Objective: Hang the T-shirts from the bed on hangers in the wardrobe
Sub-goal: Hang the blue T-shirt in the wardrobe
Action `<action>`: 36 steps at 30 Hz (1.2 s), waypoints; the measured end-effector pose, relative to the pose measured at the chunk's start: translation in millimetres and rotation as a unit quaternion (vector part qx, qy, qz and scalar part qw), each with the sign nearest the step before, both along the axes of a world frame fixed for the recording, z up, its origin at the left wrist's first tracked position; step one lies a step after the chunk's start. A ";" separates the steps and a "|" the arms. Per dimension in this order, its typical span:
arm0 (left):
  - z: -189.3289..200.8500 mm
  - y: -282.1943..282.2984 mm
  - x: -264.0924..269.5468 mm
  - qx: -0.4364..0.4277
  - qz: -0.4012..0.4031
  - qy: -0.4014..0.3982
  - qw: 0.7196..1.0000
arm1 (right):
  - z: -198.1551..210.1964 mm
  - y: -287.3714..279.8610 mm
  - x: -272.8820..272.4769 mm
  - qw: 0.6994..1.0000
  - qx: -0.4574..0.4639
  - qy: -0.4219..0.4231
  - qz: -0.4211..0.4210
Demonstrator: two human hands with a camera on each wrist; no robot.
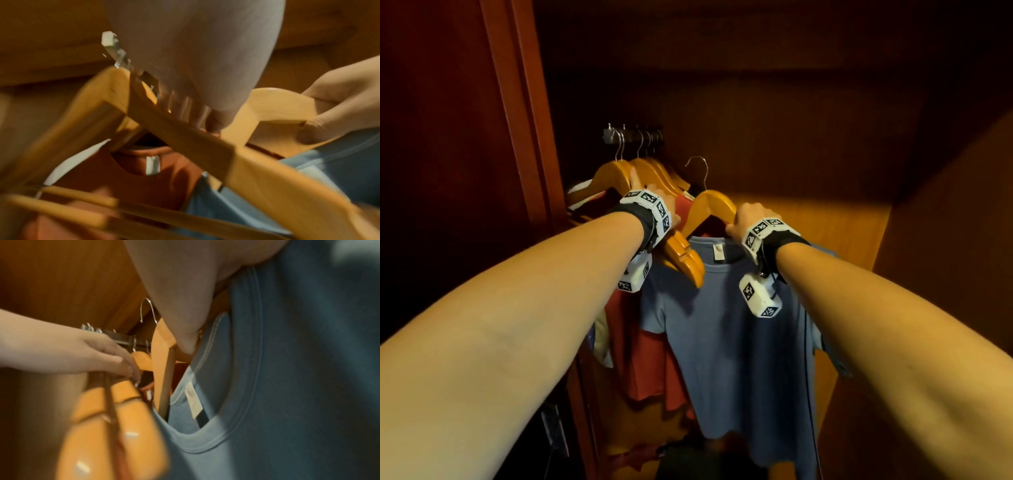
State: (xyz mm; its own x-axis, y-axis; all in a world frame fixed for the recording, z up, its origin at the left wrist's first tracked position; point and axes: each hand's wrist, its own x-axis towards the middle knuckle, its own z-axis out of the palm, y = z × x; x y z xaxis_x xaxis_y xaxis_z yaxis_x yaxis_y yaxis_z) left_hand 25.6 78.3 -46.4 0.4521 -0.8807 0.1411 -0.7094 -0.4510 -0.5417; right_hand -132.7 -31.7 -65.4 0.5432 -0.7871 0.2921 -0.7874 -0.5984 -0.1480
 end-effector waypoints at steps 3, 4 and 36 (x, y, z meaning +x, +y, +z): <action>14.6 -3.5 6.0 -0.074 0.021 0.013 0.997 | 9.7 -2.0 16.8 0.999 0.033 -0.012 0.039; 20.8 -4.2 8.1 -0.114 0.025 0.023 0.993 | 14.2 -3.0 22.5 0.997 0.043 -0.018 0.055; 44.4 11.7 40.0 -0.470 0.112 0.178 0.857 | 68.1 13.9 113.7 0.978 0.070 -0.052 0.189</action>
